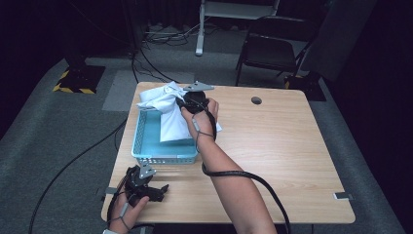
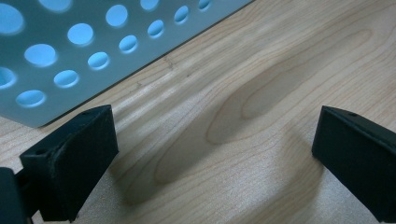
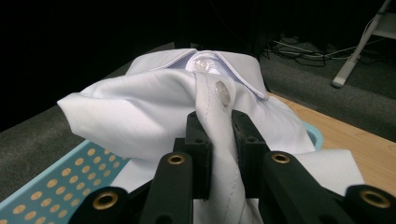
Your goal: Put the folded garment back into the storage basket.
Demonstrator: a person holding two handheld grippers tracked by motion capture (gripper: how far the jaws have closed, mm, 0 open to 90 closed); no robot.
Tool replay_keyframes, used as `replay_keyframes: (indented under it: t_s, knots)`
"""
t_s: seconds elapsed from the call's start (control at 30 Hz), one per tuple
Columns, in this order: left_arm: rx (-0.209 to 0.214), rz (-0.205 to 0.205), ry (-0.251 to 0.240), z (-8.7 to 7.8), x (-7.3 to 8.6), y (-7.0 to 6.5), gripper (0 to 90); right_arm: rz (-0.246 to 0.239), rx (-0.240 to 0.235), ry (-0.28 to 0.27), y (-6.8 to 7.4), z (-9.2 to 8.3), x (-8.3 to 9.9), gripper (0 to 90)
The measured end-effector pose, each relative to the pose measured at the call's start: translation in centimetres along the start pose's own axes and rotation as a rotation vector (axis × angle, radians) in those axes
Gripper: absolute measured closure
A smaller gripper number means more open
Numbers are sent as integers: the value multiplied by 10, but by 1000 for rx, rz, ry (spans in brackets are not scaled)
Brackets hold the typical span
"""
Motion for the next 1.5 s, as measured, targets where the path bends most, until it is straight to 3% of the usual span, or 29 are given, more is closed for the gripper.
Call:
replay_keyframes:
  t_s: [0.73,0.77,0.83,0.9,1.0,1.5]
  knots:
    - [-1,2,0,0,0,0,2,7,-39,56,17,16,19,775]
    - [-1,1,0,0,0,0,2,18,-49,65,17,17,20,754]
    - [-1,1,0,0,0,0,2,59,-92,84,18,20,23,581]
    - [-1,0,0,0,0,0,2,77,-94,65,16,19,22,395]
    - [-1,1,0,0,0,0,2,65,-102,48,12,14,18,284]
    - [1,-1,1,0,0,0,2,9,-116,13,-3,-24,0,260]
Point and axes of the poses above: each handheld gripper's, and its own axes: z roughly forward along the jaws, x roughly out of its underside, y roughly to its left, the point moved 5 cm from there along z, roughly forward along the jaws, and after that the axes turned 1 degree about y, right-handed, at the moved point
